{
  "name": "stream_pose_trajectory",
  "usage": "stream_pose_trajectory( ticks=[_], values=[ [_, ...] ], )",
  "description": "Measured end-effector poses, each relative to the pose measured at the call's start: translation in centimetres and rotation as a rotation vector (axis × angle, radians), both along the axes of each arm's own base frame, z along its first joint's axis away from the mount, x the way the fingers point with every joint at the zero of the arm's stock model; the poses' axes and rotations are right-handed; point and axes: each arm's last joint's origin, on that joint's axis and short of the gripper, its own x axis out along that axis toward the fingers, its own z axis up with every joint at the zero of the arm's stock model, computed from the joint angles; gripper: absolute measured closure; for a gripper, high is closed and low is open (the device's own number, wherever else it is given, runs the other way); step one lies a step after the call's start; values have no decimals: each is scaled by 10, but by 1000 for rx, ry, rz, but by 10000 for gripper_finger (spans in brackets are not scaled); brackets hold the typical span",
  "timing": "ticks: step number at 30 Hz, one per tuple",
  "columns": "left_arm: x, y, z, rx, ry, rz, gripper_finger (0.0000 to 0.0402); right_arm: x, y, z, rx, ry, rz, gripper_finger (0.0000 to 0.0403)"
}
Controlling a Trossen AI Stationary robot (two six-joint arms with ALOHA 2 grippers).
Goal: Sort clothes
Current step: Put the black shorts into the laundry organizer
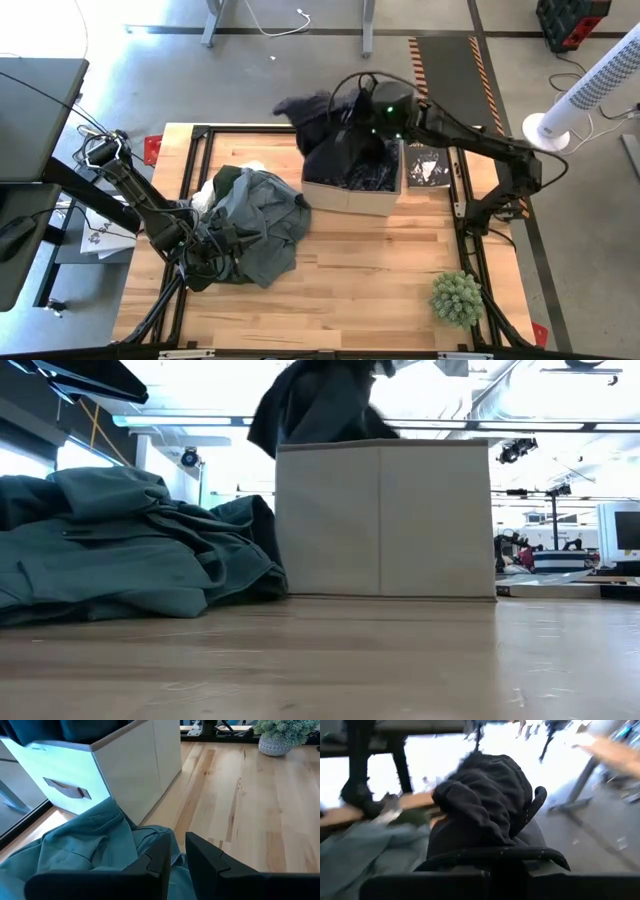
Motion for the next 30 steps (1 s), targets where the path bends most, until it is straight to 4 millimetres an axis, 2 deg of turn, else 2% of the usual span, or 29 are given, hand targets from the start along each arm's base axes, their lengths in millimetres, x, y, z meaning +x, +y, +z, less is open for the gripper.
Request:
stream_pose_trajectory(
  ticks=[2, 5, 11, 14, 17, 19, 22, 26, 30],
  values=[
    [0, 0, 0, 0, 0, 0, 347, 2, -1, -24, 65, 63, 14, 389],
    [0, 0, 0, -4, 5, -5, 347, -5, -5, -70, 151, 272, -19, 389],
    [0, 0, 0, -11, 12, -13, 347, -43, -26, -161, 340, 612, -254, 389],
    [0, 0, 0, -9, 9, -10, 347, -63, -36, -194, 490, 660, -311, 389],
    [0, 0, 0, 1, -2, 1, 347, -78, -43, -214, 609, 671, -290, 386],
    [1, 1, 0, 3, -3, 10, 347, -81, -48, -215, 637, 662, -290, 380],
    [3, 3, 0, 1, -1, 21, 347, -80, -54, -197, 641, 684, -300, 367],
    [5, 6, 0, -10, 11, 27, 347, -77, -59, -148, 570, 730, -307, 335],
    [6, 7, -1, -26, 25, 20, 347, -73, -58, -93, 489, 691, -276, 294]
  ],
)
